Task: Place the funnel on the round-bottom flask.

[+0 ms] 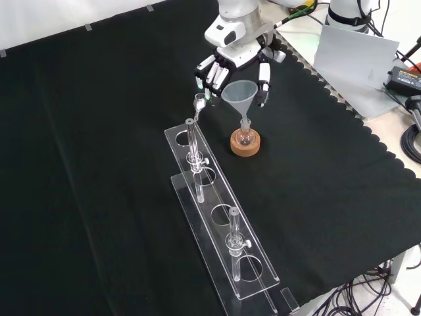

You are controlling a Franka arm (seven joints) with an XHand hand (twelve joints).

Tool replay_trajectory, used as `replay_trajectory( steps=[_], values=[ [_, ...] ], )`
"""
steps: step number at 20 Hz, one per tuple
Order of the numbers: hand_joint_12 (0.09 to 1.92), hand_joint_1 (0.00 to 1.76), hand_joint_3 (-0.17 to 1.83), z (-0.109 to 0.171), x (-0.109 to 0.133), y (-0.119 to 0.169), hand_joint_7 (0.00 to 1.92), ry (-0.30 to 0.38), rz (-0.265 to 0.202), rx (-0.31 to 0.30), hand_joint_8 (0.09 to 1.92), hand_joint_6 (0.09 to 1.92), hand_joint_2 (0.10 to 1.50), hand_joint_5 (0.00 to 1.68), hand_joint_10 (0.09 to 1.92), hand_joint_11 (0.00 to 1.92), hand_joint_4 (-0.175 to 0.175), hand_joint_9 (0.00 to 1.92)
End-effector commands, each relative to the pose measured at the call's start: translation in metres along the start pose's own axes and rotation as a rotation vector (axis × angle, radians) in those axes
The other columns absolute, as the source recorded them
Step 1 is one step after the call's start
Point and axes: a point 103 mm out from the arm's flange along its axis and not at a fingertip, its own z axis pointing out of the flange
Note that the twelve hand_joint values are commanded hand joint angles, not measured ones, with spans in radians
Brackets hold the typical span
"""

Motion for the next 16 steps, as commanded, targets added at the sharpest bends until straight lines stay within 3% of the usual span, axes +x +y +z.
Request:
replay_trajectory(
  steps=[1, 16],
  values=[
    [1.25, 0.75, 0.16, 0.003, 0.000, 0.005, 0.95, 0.006, -0.003, -0.003, 0.48, 0.39, 0.77, 0.60, 0.49, 0.00, -0.042, 0.62],
    [1.25, 0.75, 0.17, 0.018, 0.000, 0.003, 0.95, -0.008, -0.011, -0.001, 0.48, 0.40, 0.76, 0.60, 0.49, 0.00, -0.042, 0.62]
  ],
)
